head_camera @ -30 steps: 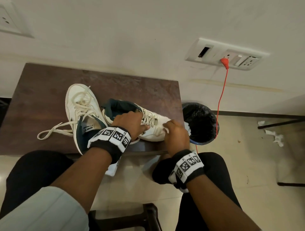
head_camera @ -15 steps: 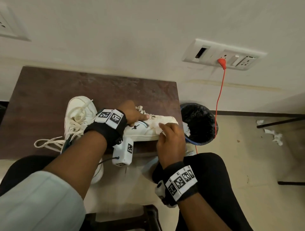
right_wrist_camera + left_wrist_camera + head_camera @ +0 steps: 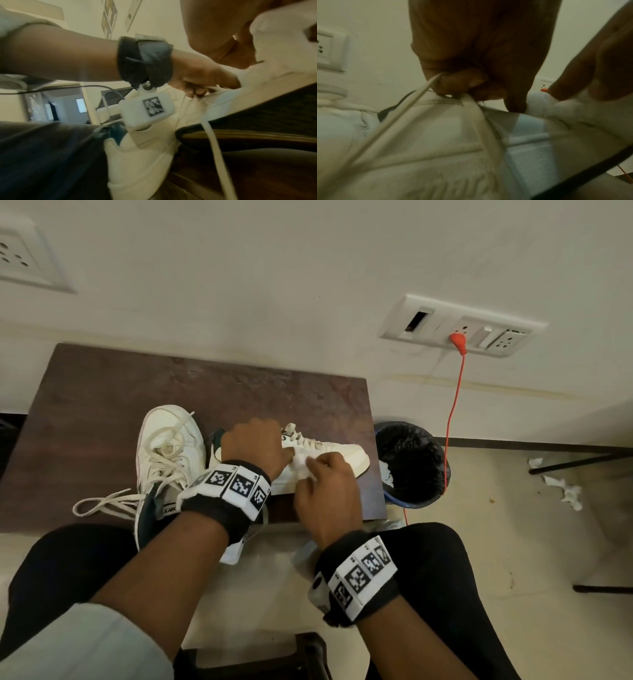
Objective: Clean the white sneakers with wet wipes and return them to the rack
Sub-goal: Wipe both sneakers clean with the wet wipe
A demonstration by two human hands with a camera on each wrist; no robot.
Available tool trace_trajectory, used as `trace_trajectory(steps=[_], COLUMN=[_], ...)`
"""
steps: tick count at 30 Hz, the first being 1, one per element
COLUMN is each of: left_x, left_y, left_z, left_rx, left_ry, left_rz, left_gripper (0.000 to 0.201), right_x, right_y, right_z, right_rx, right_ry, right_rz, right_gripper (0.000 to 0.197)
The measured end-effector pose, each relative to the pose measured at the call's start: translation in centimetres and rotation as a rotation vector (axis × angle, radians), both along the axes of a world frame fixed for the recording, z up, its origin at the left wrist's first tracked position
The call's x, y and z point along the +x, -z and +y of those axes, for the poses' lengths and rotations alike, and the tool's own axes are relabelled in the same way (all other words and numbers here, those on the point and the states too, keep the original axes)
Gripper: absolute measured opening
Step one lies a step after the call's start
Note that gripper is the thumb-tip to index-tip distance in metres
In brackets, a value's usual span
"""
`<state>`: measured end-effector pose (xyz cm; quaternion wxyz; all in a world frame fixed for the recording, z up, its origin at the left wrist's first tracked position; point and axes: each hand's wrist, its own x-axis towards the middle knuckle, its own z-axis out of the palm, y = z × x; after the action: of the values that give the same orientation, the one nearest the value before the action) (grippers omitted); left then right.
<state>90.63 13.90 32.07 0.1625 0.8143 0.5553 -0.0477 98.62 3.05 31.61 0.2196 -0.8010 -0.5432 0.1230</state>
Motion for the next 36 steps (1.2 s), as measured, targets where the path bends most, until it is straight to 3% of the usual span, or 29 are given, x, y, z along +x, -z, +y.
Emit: trace_trajectory(steps=[4,16,20,23,25,31,36], left_x=[0.0,-0.7,-0.9,-0.9,-0.7,-0.4,-0.6], left_y=[0.3,1.8,2.4,2.7,2.8,3.0,3.3], left_z=[-0.1,-0.9,-1.0,-0.9,-0.7,-0.2,-0.1], left_rx=[0.038,0.09,0.086,0.085,0.081,0.026,0.056], left_ry=[0.019,0.029,0.037,0.035,0.02,0.001,-0.004], left_rz=[0.051,-0.018,-0.021,-0.017,-0.018,-0.036,-0.035], left_gripper=[0.025,0.04,0.062,0.066,0.066,0.062,0.065], right_x=[-2.0,-0.2,4.0,7.0,6.8,-0.6,0.8], right_y=[-1.3,1.2,1.7,1.5,1.2,1.9,2.4], right_z=[-0.9,-0.7,-1.1,-0.9,-0.8,-1.9,-2.3], right_rx=[-0.055,-0.017,-0.004,0.006,0.034,0.071,0.107], right_ry=[-0.182,-0.202,-0.052,0.126,0.152,-0.158,-0.147], right_rz=[0.041,-0.193,-0.126,-0.062,-0.045,-0.06,-0.078], right_gripper=[0.047,0.025,0.022,0.02,0.02,0.022,0.017])
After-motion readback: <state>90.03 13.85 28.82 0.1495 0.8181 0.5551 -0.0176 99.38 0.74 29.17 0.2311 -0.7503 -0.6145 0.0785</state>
